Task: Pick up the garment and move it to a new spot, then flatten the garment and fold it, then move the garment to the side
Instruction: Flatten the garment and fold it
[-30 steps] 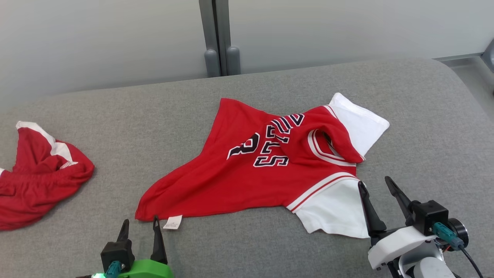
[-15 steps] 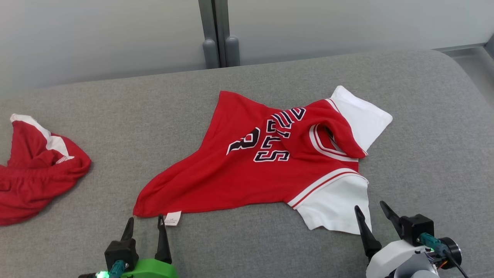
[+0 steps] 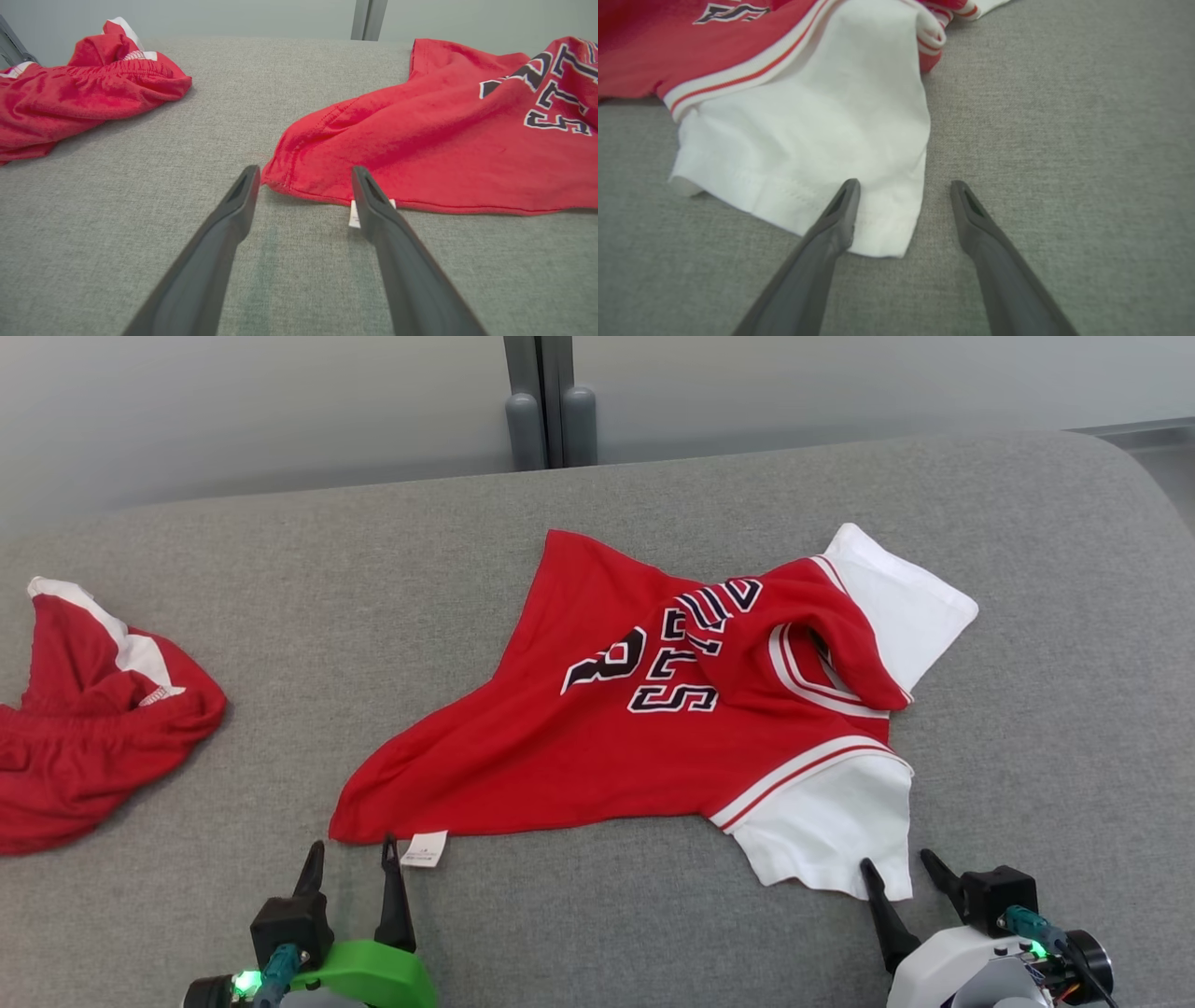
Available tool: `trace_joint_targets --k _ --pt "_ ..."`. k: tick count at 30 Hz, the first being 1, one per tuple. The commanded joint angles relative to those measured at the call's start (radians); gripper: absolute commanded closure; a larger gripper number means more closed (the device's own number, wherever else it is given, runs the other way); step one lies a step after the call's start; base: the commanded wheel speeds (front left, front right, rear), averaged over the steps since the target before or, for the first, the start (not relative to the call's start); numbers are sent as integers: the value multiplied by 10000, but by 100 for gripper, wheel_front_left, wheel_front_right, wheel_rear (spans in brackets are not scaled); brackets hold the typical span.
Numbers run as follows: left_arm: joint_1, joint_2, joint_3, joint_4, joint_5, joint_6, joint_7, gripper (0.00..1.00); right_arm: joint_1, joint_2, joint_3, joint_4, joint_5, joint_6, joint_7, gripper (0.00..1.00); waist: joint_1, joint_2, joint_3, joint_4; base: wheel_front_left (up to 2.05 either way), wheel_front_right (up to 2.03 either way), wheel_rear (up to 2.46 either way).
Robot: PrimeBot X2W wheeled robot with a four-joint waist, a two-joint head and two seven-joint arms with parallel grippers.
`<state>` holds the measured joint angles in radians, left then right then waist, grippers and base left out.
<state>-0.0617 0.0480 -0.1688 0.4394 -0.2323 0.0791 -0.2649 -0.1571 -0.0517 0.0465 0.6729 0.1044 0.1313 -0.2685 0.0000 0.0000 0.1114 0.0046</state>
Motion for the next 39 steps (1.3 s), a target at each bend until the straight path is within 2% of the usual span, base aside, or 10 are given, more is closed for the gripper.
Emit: trace_joint_targets --k 1,2,3,24,25,26,27,33,37,39 --pt "-197 50 54 20 -69 -15 9 0 44 9 116 271 11 -9 84 13 0 0 38 -5 0 0 0" --pt "-223 50 87 30 -95 -27 9 0 41 10 139 325 7 -9 87 62 0 0 58 -13 0 0 0" --pt "-261 49 116 50 -110 -48 9 0 30 15 165 363 18 -9 101 100 0 0 91 -26 0 0 0" --pt "-1275 52 660 1476 -1159 -48 9 0 -200 -18 -223 -872 -137 -12 53 100 0 0 873 -391 0 0 0" --pt "-1326 47 663 1567 -1174 -89 9 27 -212 -18 -200 -899 -121 -12 53 100 0 0 894 -398 0 0 0" --pt "-1416 49 697 1626 -1141 -103 9 84 -226 -15 -180 -953 -103 -12 53 100 0 0 922 -404 0 0 0" --pt "-1470 53 733 1638 -1105 -155 9 100 -238 -15 -175 -1004 -86 -12 53 100 0 0 943 -408 0 0 0" --pt "-1262 52 795 1412 -1330 -459 10 100 -175 -13 -125 -2176 272 -12 43 100 0 0 888 -437 0 0 0" --pt "-1079 54 765 697 -1271 -606 10 100 10 -107 -121 -3217 723 -12 43 100 0 0 713 -391 0 0 0" --pt "-1065 54 822 284 -1589 -717 10 100 -28 -188 -135 -3863 1030 -12 43 100 0 0 603 -360 0 0 0"
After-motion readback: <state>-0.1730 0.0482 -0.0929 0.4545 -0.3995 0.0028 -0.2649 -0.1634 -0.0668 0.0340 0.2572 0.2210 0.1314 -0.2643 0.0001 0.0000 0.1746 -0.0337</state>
